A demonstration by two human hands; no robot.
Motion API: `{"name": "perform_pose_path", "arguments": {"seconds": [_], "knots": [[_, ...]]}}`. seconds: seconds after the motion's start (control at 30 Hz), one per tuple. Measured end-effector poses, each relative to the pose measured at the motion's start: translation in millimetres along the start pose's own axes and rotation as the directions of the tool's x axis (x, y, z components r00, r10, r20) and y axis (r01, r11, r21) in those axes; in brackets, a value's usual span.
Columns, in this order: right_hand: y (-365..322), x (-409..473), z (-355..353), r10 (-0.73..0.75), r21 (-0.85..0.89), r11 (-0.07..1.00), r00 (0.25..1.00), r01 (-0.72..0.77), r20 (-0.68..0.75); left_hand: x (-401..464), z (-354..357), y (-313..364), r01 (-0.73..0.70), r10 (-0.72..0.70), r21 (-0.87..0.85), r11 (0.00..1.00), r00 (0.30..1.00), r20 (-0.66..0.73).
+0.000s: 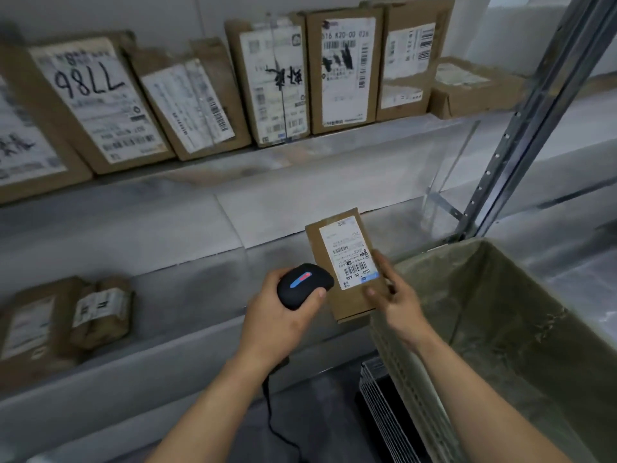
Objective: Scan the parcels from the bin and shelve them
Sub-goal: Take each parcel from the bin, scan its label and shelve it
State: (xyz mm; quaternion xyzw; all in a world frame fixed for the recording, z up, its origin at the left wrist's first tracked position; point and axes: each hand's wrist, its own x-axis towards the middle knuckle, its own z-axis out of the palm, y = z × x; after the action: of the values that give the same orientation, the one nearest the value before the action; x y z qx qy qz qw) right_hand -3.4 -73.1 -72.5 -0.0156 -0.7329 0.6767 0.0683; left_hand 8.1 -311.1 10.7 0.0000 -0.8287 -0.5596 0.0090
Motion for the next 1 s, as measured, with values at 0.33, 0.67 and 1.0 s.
{"name": "perform_pose_path", "arguments": {"seconds": [0.33, 0.67, 1.0], "knots": [[9, 16, 46, -0.083, 0.000, 0.996, 0.974, 0.085, 0.209, -48, -9, 11, 0.159, -0.239, -0.264, 0.951, 0.921, -0.307], [6, 8, 95, -0.071, 0.037, 0.997, 0.924, 0.061, 0.376, -85, -36, 5, 0.138, -0.269, -0.299, 0.944, 0.848, -0.457], [-7, -6, 141, -0.059, -0.027, 0.997, 0.911, 0.077, 0.408, -105, -82, -26, 0.146, -0.243, -0.217, 0.965, 0.807, -0.538]]}}
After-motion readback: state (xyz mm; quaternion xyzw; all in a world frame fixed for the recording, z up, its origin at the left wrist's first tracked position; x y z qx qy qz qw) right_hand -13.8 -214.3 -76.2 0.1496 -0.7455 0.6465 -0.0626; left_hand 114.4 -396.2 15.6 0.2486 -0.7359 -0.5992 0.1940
